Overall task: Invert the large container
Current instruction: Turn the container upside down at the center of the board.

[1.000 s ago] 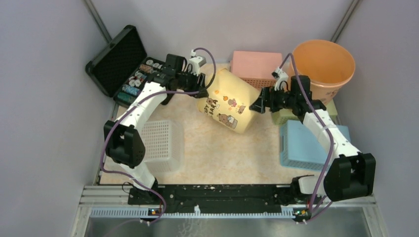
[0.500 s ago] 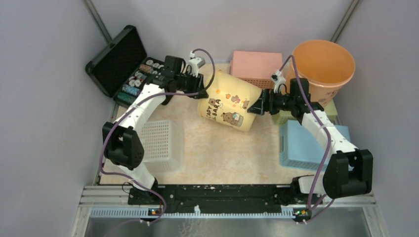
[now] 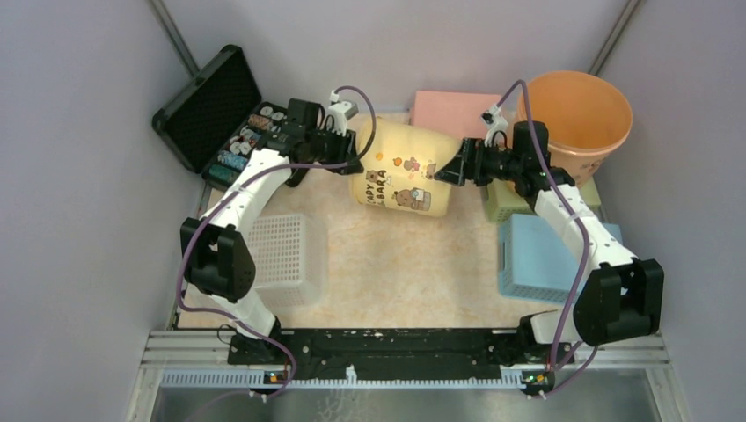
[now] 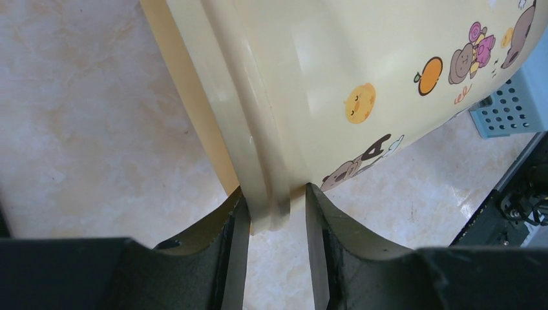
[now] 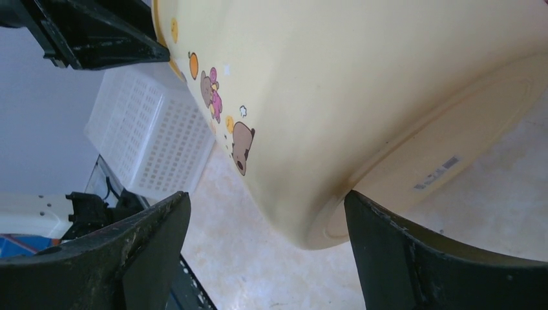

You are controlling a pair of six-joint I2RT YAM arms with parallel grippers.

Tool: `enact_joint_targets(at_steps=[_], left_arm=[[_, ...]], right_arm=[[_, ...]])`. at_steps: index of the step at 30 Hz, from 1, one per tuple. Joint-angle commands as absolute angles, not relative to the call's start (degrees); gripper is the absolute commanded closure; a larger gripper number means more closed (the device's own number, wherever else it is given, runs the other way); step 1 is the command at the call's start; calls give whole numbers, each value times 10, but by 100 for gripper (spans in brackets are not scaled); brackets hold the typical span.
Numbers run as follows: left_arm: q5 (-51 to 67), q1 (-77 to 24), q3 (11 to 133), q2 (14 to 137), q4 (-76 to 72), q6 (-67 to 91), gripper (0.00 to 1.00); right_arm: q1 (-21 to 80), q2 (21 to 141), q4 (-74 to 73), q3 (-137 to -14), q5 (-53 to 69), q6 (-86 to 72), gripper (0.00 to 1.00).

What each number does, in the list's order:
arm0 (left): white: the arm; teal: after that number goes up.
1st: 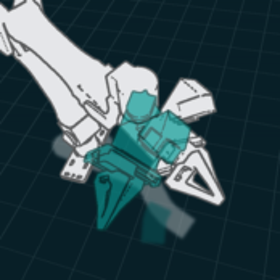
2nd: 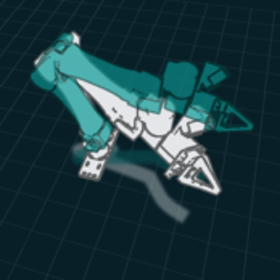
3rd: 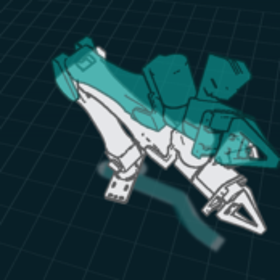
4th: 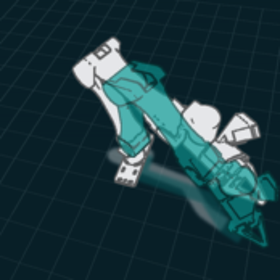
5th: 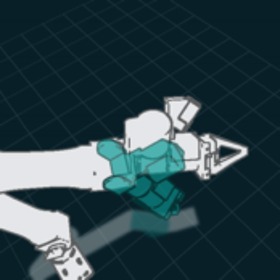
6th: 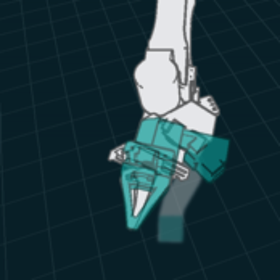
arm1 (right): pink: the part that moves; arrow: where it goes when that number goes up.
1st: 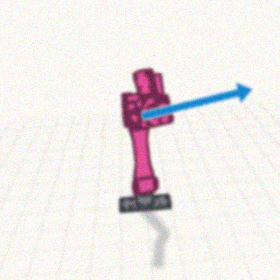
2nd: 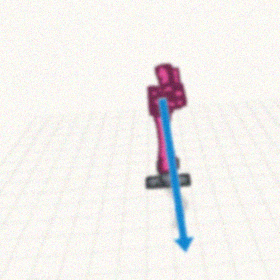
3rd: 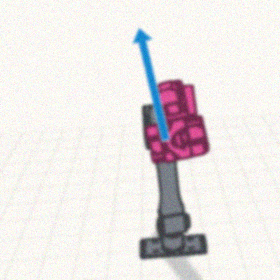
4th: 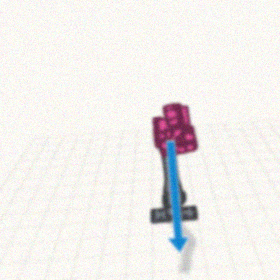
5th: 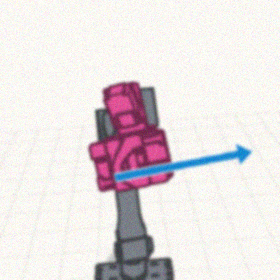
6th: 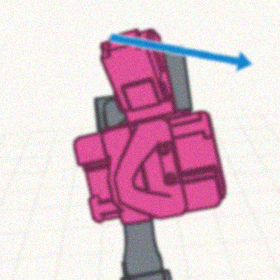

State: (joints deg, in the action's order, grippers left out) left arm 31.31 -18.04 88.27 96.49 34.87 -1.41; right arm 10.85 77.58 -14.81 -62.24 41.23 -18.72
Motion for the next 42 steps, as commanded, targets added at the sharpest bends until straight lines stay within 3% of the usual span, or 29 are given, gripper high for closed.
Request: enact_joint_targets(at_steps=[1, 20, 42], left_arm=[[376, -205, 884, 942, 326, -9, 58], [407, -181, 870, 927, 342, -27, 45], [381, -132, 836, 928, 415, -87, 45]], right_arm=[[154, 786, -64, -689, 483, -213, 13], [198, 837, -57, -775, 472, -224, 13], [248, 900, -61, -843, 463, -214, 13]])
